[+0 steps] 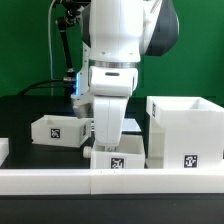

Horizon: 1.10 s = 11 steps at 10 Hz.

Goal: Assemble drawer

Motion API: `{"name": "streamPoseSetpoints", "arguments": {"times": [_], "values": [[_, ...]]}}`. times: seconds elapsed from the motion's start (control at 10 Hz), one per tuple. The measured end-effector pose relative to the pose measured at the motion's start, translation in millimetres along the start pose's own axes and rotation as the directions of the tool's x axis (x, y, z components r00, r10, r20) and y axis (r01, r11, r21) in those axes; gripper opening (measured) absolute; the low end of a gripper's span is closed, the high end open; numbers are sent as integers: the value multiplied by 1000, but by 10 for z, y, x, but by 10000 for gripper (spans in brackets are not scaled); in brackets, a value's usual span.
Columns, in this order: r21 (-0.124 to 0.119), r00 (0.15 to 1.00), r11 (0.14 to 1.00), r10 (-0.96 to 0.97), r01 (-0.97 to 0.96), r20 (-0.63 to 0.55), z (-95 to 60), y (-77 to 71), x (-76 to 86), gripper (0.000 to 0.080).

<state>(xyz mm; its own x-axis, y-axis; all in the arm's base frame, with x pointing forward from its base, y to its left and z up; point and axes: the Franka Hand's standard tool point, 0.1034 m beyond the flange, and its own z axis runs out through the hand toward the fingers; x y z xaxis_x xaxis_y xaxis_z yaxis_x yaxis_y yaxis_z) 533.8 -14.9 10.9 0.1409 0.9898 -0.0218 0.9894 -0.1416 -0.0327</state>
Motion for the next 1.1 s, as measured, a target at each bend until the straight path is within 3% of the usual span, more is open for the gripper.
{"name": "streamPoseSetpoints", "arguments": {"times": [0.5, 0.7, 1.1], "values": [[21, 998, 998, -67, 67, 15, -29, 129, 189, 41], [-5, 998, 998, -67, 67, 11, -8, 124, 181, 41], [-2, 996, 996, -85, 85, 14, -4, 112, 220, 41]]}}
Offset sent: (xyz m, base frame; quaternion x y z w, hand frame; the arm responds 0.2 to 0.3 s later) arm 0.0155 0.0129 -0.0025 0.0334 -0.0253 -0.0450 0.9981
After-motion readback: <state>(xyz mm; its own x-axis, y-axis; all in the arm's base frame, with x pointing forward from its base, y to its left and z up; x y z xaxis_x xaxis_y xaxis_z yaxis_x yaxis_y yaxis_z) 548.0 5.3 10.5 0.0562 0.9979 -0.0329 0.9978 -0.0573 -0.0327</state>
